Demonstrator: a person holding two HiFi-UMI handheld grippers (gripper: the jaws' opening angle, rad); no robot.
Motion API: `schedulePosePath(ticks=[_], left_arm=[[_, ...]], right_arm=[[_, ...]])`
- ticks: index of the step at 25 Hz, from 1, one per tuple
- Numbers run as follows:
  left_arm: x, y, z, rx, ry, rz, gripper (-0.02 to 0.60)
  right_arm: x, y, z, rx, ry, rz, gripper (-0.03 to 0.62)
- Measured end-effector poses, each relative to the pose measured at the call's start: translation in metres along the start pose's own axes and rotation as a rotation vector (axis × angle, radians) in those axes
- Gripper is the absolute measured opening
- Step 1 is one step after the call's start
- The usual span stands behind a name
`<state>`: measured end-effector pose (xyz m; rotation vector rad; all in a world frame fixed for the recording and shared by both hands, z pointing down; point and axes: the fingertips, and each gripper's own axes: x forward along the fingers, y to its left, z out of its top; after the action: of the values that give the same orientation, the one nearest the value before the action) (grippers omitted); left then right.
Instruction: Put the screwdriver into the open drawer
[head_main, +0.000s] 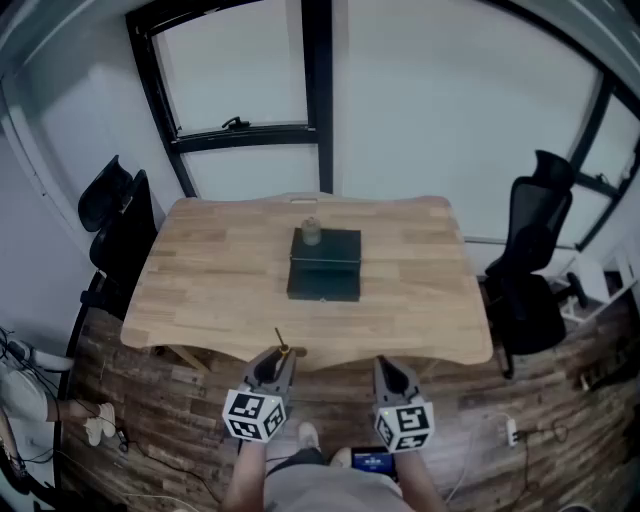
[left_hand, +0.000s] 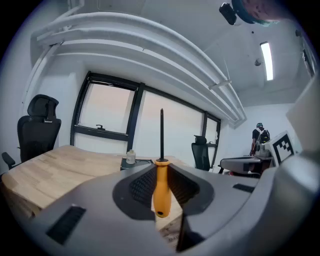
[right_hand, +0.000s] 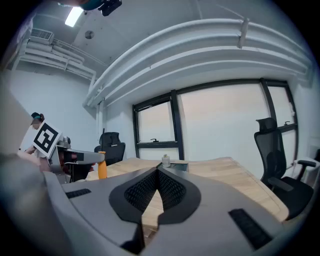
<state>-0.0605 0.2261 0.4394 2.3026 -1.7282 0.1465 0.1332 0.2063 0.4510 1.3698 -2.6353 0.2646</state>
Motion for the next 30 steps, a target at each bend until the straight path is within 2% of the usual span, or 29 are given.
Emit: schedulePosePath(ticks=[5, 12, 17, 30], left_arm=[[-0.003, 0.007, 0.002, -0.026, -0.007, 0.013, 0.071], [-0.007, 0.007, 0.002, 0.000, 0.003, 0.026, 0.071], [-0.010, 0.003, 0.004, 0.013, 0.001, 0.022, 0.071], [-0.011, 0.008, 0.002, 0.006, -0.009, 0.041, 0.071]], right_arm=[[0.003, 0.002, 0.000, 0.001, 0.001, 0.012, -0.002], [-0.001, 0.009, -0.002, 0.006, -0.002, 0.022, -0.002], [-0.005, 0.009, 0.003, 0.073, -0.044, 0.045, -0.002], [0.003, 0.012, 0.001, 0.046, -0.035, 0.066, -0.002]])
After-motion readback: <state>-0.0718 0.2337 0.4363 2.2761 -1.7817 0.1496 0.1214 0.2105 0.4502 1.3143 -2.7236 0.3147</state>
